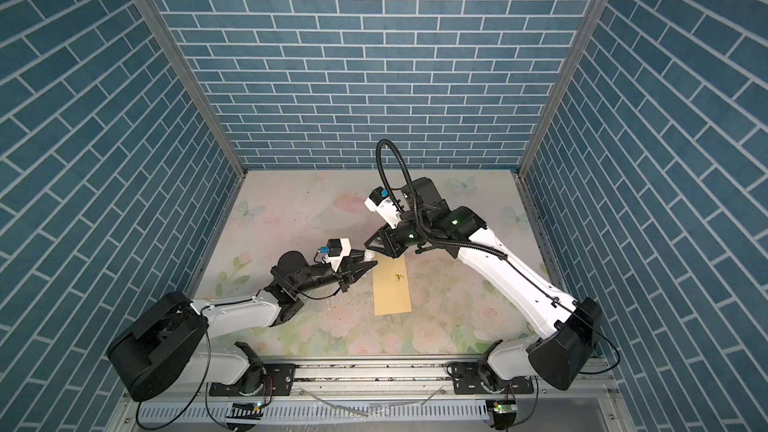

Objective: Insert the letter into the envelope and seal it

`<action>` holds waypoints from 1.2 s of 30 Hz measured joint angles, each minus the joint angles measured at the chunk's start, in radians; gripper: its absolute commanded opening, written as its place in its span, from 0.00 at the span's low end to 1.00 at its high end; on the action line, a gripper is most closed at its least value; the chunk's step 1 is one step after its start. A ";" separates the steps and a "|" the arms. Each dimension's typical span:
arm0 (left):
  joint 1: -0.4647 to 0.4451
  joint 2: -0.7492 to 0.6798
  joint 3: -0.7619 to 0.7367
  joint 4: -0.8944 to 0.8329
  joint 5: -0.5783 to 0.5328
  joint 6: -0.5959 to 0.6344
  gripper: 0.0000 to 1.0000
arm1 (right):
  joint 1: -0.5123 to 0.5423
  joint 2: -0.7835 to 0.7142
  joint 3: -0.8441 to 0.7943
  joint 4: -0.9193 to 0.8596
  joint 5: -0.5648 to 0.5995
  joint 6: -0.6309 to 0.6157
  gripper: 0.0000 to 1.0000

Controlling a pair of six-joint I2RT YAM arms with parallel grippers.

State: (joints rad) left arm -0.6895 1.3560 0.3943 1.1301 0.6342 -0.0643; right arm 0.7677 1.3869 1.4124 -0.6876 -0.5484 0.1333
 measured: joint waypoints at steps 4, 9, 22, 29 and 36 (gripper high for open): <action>0.000 0.003 0.000 0.002 0.003 -0.003 0.00 | 0.006 -0.002 0.000 0.000 0.015 0.000 0.27; 0.000 0.009 0.000 0.006 0.010 -0.004 0.00 | 0.015 -0.006 -0.005 0.001 0.030 0.000 0.28; -0.004 0.013 0.000 0.006 0.018 -0.011 0.00 | 0.031 -0.031 -0.045 0.032 0.060 0.000 0.28; -0.005 0.015 0.000 0.013 0.017 -0.023 0.00 | 0.048 -0.053 -0.070 0.058 0.099 0.000 0.28; -0.005 0.021 0.000 0.013 0.013 -0.034 0.00 | 0.084 -0.060 -0.091 0.076 0.175 -0.005 0.25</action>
State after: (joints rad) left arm -0.6945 1.3766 0.3943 1.1431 0.6468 -0.0986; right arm 0.8516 1.3273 1.3216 -0.6121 -0.3733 0.1287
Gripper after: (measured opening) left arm 0.276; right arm 0.282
